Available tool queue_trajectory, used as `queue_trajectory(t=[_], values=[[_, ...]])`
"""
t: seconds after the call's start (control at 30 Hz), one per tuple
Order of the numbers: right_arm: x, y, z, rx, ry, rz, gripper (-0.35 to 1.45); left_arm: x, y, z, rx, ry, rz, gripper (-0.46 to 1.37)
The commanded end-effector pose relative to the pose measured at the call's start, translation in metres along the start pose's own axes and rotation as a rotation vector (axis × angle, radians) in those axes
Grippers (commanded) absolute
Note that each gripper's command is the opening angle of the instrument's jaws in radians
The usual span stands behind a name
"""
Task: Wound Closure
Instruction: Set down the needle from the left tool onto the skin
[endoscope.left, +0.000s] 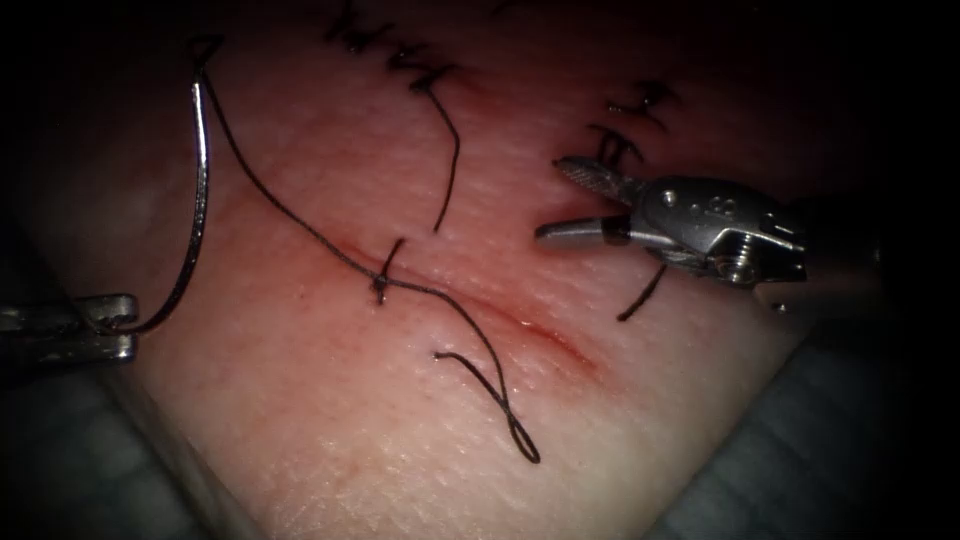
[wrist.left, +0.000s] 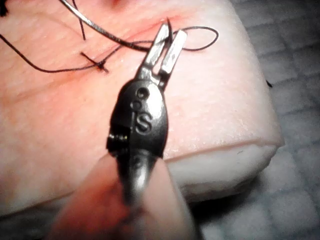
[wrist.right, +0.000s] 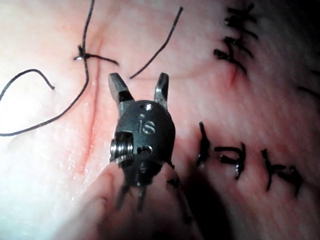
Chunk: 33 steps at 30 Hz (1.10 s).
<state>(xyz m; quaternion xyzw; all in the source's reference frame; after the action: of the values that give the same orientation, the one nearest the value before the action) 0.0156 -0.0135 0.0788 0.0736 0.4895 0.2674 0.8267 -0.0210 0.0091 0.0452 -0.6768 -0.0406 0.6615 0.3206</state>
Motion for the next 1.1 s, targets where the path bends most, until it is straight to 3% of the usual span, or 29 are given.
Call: queue_trajectory(t=[0.03,0.27,0.43,0.63,0.87,1.1], values=[[0.0001,-0.0001,0.0,0.012,0.001,0.0,1.37,-0.0003,-0.0008,0.0003,-0.007,-0.006,-0.004,-0.35],[0.0001,-0.0001,-0.0002,0.013,0.001,0.0,1.37,-0.0028,-0.0049,0.0011,0.007,-0.034,-0.011,-0.35],[0.0,-0.0002,-0.0002,0.014,0.002,-0.001,1.37,-0.007,-0.0078,0.0014,0.009,-0.071,-0.036,-0.35],[-0.0002,-0.0003,-0.0001,0.014,0.002,-0.004,1.36,-0.01,-0.0095,0.0014,0.012,-0.08,-0.066,-0.35],[-0.0004,-0.0007,0.0,0.015,0.004,-0.008,1.36,-0.0158,-0.0113,0.0016,0.007,-0.133,-0.094,-0.35],[-0.0006,-0.001,0.0001,0.016,0.005,-0.011,1.36,-0.0201,-0.013,0.0016,0.014,-0.171,-0.106,-0.35]])
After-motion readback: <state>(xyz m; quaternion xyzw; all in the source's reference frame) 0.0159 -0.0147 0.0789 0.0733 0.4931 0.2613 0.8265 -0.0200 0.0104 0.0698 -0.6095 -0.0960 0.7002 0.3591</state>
